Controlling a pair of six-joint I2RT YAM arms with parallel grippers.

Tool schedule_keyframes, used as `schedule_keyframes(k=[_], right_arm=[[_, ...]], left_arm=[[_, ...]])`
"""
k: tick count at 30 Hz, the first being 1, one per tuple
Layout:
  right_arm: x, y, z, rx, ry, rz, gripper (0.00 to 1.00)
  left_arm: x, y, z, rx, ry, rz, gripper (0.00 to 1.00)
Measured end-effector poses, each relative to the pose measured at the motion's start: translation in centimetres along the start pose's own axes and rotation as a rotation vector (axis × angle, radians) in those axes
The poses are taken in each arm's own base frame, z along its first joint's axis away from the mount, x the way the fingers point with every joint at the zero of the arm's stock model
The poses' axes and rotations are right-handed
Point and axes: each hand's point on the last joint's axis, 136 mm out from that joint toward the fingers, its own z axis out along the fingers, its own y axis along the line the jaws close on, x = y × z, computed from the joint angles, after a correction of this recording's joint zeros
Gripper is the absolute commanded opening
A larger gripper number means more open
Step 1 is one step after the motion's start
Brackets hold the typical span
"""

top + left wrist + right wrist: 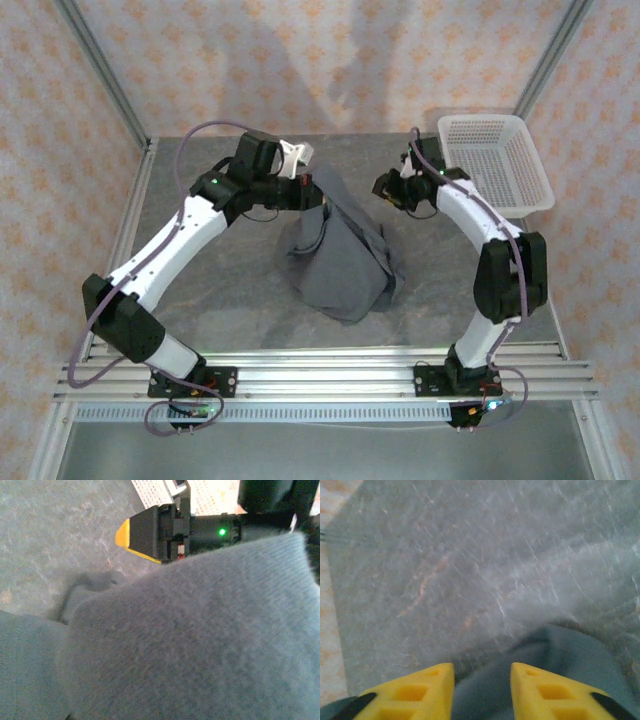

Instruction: Fold the inside-out t-shirt

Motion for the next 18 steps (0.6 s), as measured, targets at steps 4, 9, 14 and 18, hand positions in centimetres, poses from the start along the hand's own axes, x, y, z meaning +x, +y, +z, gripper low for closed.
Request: schedule_keyframes(k=[4,9,14,18], right_arm=[[3.0,1.9,-6.3,-0.035,-0.137,-0.086,0.43],[10.2,12.8,-15.7,-0.374,-0.317,-0.298,0.65],[13.0,16.0,-11.0,-0.386,-0.265,-0.318,0.79],[13.1,14.6,-3.6,-0.254,-0.209,-0.353,0.68]], left_arm=[[1.3,2.2,0.4,-0.089,0.076,-0.071,0.00],[3.1,5.5,1.7,-0.197,0.158,-0.150,0.00],[3.2,5.5,1.1,-0.222,0.166,-0.175,0.00],[3.2,7.0,0.2,-0.310,0.163,-0.195,0.00]])
